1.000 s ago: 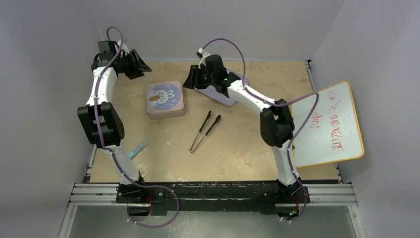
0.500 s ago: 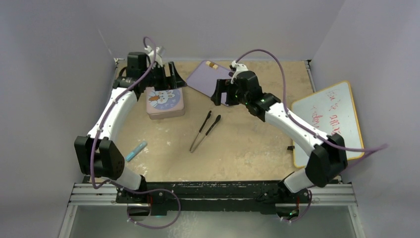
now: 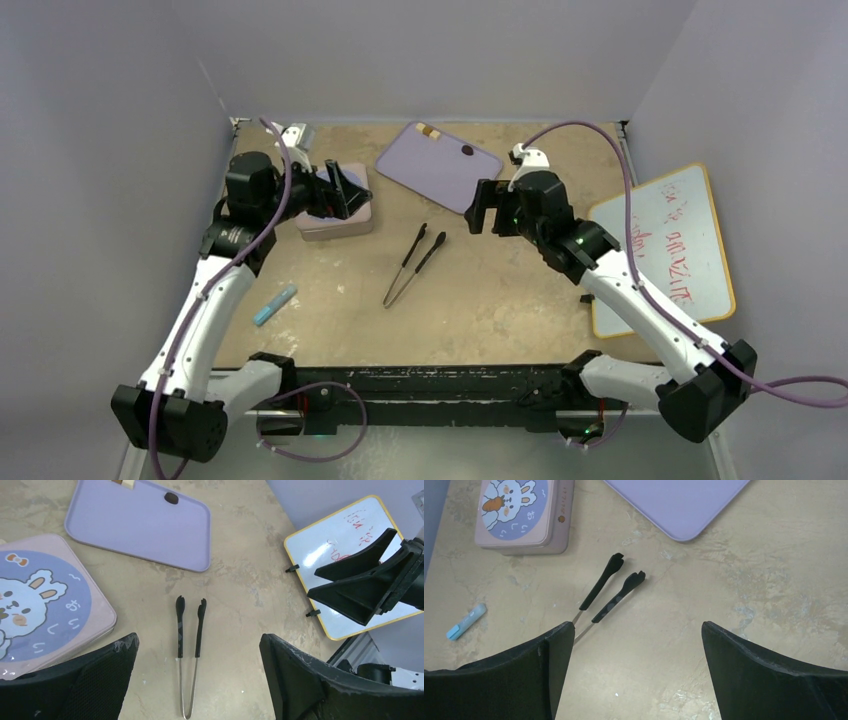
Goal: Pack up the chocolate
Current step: Reset both arms
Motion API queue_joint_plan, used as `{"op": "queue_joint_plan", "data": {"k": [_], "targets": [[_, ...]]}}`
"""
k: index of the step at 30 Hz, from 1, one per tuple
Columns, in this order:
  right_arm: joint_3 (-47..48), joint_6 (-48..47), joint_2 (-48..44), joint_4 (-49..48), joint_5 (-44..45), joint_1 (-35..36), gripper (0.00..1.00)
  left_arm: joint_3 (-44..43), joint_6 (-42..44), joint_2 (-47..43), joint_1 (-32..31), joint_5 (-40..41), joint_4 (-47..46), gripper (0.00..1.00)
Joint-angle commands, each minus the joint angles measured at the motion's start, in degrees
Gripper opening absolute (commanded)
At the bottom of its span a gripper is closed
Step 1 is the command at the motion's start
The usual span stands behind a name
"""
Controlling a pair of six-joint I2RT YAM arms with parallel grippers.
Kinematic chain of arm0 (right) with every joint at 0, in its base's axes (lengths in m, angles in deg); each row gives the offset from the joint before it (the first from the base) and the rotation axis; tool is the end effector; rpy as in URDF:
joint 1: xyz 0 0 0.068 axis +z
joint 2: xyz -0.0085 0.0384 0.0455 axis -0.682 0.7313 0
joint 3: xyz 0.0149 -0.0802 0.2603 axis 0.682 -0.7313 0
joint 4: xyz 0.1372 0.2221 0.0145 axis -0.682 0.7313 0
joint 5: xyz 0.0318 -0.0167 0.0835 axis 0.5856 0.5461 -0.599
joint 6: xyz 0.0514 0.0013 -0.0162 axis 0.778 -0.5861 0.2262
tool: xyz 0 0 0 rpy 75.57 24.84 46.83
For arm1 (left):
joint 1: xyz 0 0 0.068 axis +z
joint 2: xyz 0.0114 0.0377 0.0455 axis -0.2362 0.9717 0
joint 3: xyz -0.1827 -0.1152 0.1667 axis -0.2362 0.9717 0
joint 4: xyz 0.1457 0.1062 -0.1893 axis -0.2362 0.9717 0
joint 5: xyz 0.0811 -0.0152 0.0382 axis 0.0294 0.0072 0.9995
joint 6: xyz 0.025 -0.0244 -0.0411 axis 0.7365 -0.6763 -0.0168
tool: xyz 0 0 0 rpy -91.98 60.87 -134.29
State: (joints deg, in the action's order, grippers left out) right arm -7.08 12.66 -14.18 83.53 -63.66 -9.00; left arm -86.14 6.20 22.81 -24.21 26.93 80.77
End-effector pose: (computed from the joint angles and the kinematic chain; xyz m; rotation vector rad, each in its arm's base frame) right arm 0.2206 0.1415 0.3577 -0.0417 2.0036 0.4985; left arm 0.2318 -0.0609 0.3759 0.1724 1.9473 -0.8595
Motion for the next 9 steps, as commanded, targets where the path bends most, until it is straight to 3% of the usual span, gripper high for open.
{"op": "queue_joint_plan", "data": {"k": [1, 9], "targets": [[-1.68, 1.37, -2.56, -0.08, 1.61, -0.06, 0.99, 2.70, 0.83, -2.96, 0.09, 2.52, -5.40, 0.91], [-3.77, 4.25, -2.91, -2.10, 0.71, -0.07, 0.99, 4.27, 2.64, -4.05, 0.09, 4.99, -5.29, 0.92]]}}
